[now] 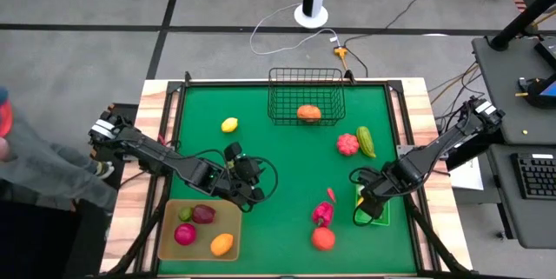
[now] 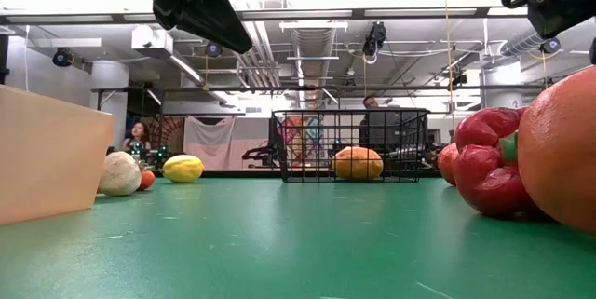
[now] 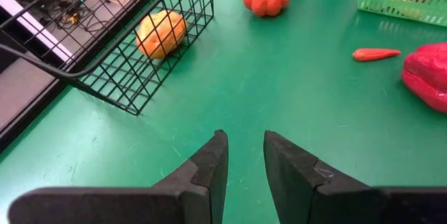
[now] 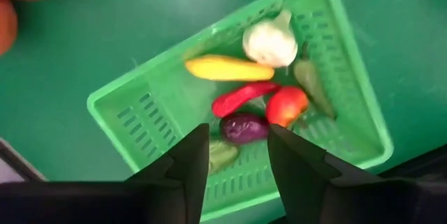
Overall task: Sort produce into baskets
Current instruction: Put the lemon into the orange bin
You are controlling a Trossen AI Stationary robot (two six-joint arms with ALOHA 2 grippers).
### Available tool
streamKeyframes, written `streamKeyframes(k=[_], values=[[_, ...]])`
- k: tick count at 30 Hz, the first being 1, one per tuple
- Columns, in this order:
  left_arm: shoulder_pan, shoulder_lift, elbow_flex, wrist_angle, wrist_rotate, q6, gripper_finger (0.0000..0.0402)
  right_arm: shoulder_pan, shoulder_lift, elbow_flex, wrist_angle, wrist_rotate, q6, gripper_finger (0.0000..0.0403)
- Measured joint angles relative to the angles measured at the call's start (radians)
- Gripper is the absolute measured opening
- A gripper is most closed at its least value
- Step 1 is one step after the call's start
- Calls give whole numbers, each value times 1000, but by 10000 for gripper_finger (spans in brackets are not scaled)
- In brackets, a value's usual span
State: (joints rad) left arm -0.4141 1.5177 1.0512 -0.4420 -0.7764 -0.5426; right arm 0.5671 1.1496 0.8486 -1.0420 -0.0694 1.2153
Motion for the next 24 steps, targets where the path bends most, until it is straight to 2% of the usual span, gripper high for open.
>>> streamKeyframes(k=[5, 11, 18, 24], values=[[0, -1, 2, -6, -26, 3, 77, 0, 0, 0, 3, 78, -36, 150], [0, -2, 85, -153, -23, 8, 77, -5, 0, 0, 5, 106, -69, 155], [37, -3, 214, -405, 97, 39, 76, -5, 0, 0, 9, 196, -102, 157], [89, -3, 238, -522, 217, 95, 76, -5, 0, 0, 49, 323, -158, 158]])
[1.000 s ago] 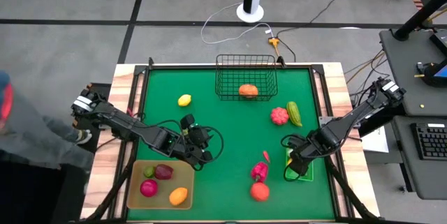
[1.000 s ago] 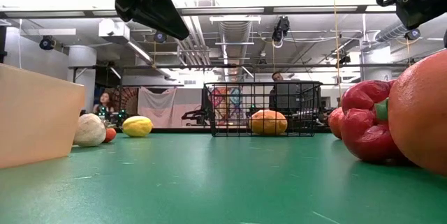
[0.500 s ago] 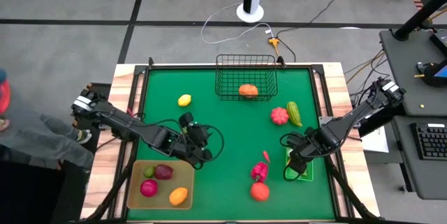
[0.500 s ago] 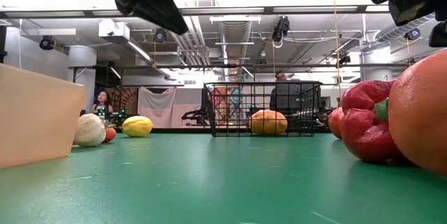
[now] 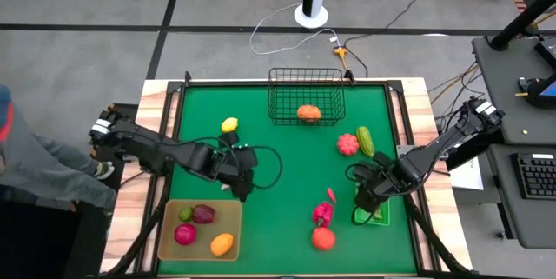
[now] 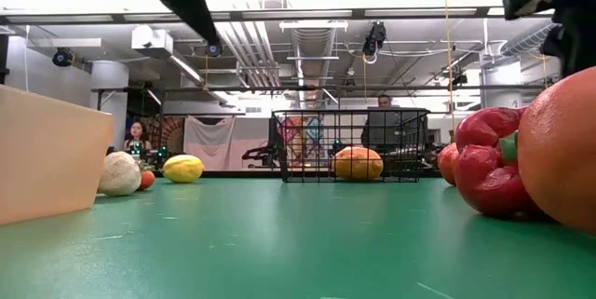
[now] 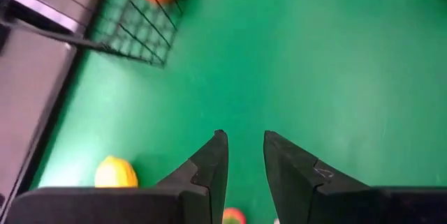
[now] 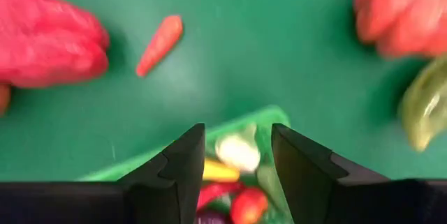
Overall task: Sort produce into baskets
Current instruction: Put the lemon into the orange bin
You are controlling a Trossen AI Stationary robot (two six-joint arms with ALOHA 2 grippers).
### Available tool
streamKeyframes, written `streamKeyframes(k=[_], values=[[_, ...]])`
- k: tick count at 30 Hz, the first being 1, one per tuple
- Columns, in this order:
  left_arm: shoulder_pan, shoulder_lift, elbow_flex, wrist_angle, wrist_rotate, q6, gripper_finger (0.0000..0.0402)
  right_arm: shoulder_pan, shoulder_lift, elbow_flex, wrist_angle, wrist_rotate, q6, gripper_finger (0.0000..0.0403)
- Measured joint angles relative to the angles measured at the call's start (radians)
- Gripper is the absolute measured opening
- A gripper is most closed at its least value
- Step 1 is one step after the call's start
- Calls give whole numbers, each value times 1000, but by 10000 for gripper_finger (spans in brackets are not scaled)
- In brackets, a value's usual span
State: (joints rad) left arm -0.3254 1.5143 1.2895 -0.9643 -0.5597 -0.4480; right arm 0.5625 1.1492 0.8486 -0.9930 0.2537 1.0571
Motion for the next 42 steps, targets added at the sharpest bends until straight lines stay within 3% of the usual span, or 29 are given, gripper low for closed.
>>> streamKeyframes(k=[6, 11, 13, 21, 25, 31, 36, 42], values=[[75, 0, -34, -53, 212, 110, 76, 0, -1, 0, 65, 110, -83, 160], [189, -4, -77, -60, 410, 257, 76, -5, -1, 0, 95, 125, -122, 163], [248, -5, -87, -59, 446, 307, 76, -5, -1, 0, 94, 128, -126, 165], [538, -5, -125, -46, 471, 438, 76, -5, -1, 0, 94, 140, -128, 163], [680, -5, -171, -19, 408, 438, 76, -5, -1, 0, 94, 140, -133, 165], [809, -5, -206, 24, 386, 429, 89, -5, -1, 0, 94, 141, -139, 169], [838, -5, -208, 55, 386, 429, 133, -5, -1, 0, 98, 141, -140, 170], [837, -2, -231, 103, 386, 435, 220, -5, -1, 0, 105, 141, -141, 174]])
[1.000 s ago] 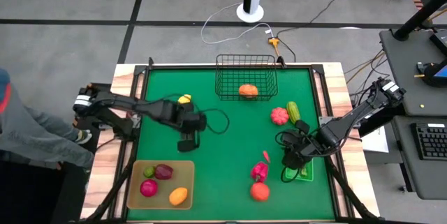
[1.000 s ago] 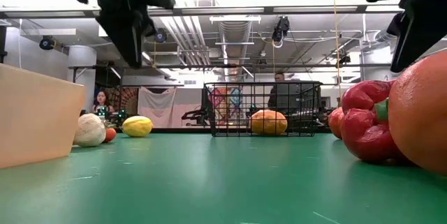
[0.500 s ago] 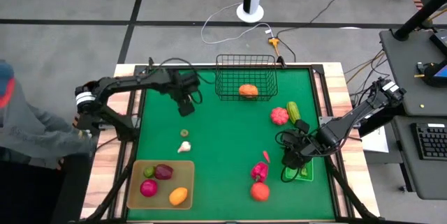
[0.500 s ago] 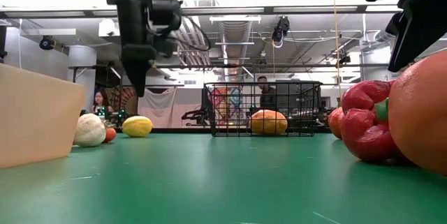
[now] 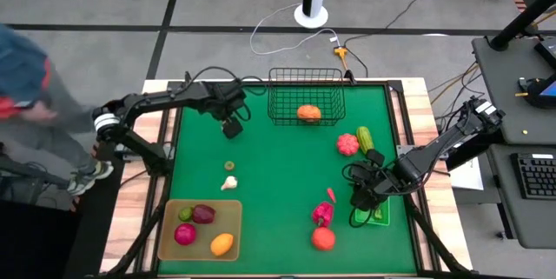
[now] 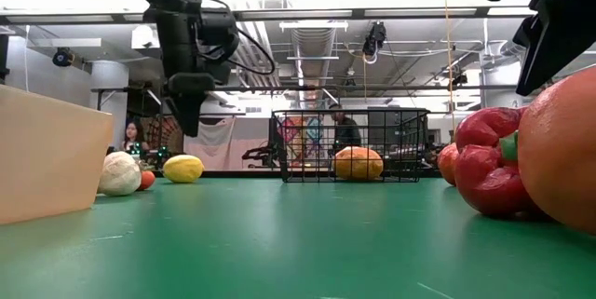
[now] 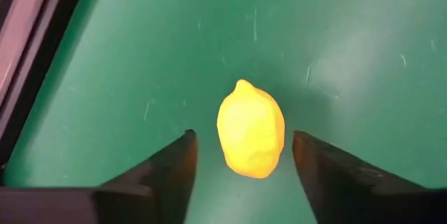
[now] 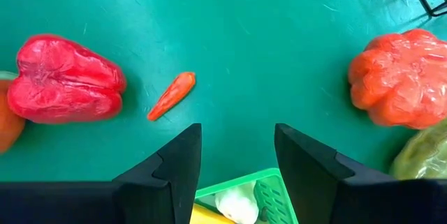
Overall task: Sort produce into baskets
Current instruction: Put the lemon into the orange bin
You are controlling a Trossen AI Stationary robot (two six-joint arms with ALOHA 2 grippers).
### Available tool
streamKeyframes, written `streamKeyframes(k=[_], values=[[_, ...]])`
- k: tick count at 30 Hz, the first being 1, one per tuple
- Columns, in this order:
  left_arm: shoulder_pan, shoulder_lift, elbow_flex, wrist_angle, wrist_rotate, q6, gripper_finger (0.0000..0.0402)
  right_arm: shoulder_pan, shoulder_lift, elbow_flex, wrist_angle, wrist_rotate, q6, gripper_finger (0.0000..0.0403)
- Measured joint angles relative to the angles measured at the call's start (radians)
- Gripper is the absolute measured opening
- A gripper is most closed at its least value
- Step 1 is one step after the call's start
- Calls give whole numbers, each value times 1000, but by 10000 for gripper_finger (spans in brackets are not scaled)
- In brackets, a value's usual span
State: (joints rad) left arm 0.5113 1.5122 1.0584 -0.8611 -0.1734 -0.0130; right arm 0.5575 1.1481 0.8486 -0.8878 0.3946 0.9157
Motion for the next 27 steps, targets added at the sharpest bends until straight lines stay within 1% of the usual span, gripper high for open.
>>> streamKeyframes(k=[4, 8, 11, 19, 27], values=[[-3, 12, -22, 6, 0, 3, 268, 0, 0, 0, 4, 0, 0, 174], [-4, 14, -51, 16, 0, 21, 293, 0, 0, 0, 4, 0, 0, 174], [-4, 14, -75, 28, -1, 41, 299, 0, 0, 0, 4, 0, -3, 174], [-4, 14, -132, 165, -1, 65, 300, 0, 0, 0, 4, 0, -4, 174], [-4, 14, -147, 189, -20, 60, 300, 0, 0, 0, 4, -1, -1, 174]])
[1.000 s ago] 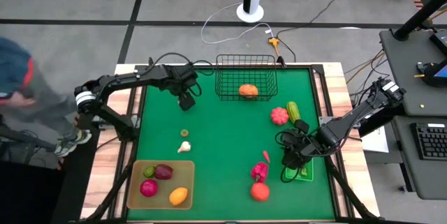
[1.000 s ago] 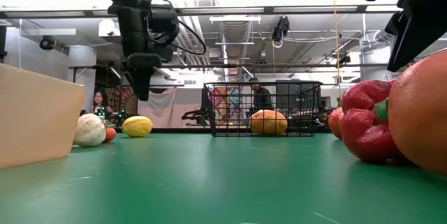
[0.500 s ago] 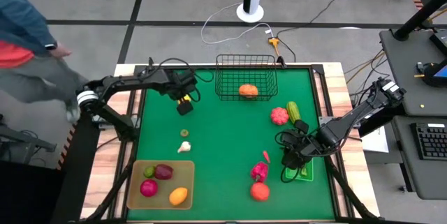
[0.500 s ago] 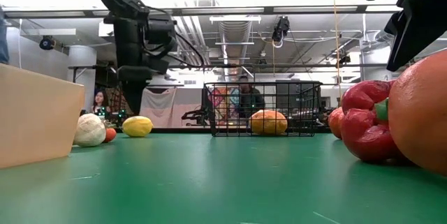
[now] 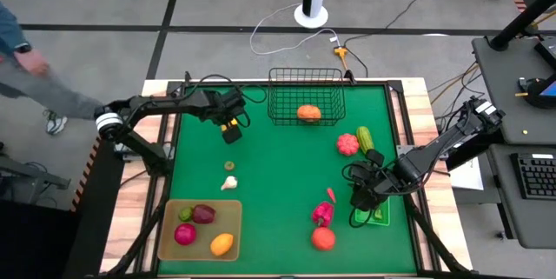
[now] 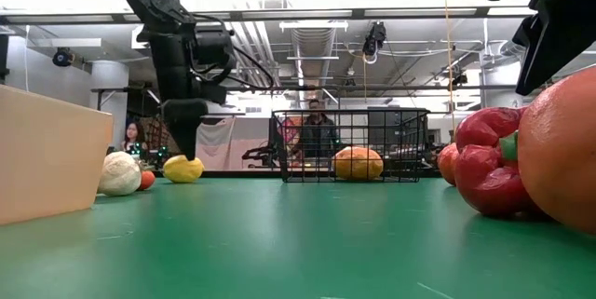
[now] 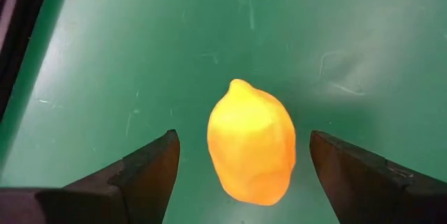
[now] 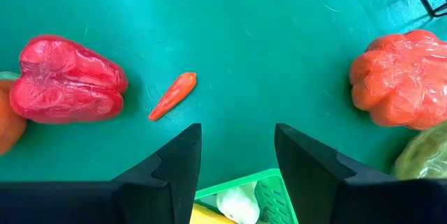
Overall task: Sort produce into baskets
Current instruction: Put the lemon into the orange bin
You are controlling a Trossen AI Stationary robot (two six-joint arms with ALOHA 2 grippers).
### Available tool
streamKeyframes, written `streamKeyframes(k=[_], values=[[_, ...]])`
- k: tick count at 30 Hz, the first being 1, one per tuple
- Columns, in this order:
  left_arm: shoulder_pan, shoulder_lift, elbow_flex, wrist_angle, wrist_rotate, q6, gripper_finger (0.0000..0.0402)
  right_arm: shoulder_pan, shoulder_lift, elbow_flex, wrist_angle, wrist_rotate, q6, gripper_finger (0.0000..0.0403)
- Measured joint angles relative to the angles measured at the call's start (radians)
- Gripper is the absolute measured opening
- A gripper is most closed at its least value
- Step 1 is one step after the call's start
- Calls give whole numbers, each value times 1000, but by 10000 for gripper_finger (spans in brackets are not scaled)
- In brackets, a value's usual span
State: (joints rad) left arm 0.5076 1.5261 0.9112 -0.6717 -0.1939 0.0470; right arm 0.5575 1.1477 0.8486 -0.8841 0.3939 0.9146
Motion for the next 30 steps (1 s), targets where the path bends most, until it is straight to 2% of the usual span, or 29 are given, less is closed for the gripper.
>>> streamKeyframes(k=[6, 15, 19, 25, 30], values=[[0, 19, -14, 5, -15, -3, 300, 0, 0, 0, 0, 0, 0, 176], [0, 113, -27, 45, -35, -1, 296, 0, 0, 0, 0, 0, -1, 180], [-1, 138, -24, 48, -29, 0, 262, 0, 0, 0, 0, 0, 0, 181], [-1, 128, -26, 45, -21, 4, 170, 0, 0, 0, 0, 0, 0, 178], [-19, 79, -25, -12, 18, -17, 162, 0, 0, 0, 0, 0, 0, 178]])
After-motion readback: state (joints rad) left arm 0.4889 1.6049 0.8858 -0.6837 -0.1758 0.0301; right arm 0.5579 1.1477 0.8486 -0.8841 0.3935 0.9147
